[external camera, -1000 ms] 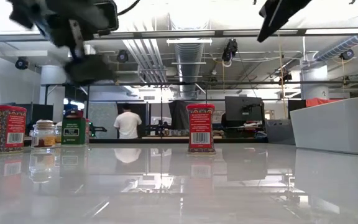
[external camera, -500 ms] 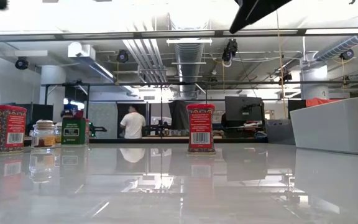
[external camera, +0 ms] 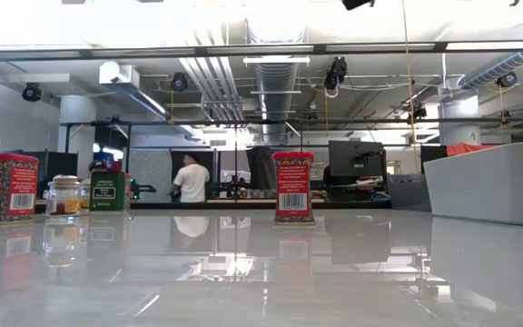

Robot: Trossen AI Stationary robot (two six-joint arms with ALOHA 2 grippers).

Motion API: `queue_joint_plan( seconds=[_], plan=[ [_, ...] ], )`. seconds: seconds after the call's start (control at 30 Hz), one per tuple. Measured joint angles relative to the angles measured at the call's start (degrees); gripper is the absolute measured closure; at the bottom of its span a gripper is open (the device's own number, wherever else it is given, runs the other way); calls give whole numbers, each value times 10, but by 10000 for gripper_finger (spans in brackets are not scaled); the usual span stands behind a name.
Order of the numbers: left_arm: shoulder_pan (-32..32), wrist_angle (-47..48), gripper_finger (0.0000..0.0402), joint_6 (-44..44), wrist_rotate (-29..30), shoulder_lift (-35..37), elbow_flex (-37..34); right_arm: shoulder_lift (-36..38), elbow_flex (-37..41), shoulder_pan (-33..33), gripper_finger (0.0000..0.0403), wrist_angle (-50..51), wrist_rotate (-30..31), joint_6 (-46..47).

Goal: Sort spices by type
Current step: Put the green seasoning can into the gray bin

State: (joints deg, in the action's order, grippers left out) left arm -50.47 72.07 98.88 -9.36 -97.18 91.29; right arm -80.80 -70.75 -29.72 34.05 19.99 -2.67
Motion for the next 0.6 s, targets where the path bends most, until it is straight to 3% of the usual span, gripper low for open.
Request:
queue_joint_plan(
  seconds=[0.27, 0.6],
  plan=[
    [-33, 5, 75, 42, -32, -26, -2, 0, 0, -49, 71, 1, 41, 59],
    [-75, 9, 75, 139, -50, -20, -3, -3, 1, -75, 73, 3, 43, 88]
  ],
)
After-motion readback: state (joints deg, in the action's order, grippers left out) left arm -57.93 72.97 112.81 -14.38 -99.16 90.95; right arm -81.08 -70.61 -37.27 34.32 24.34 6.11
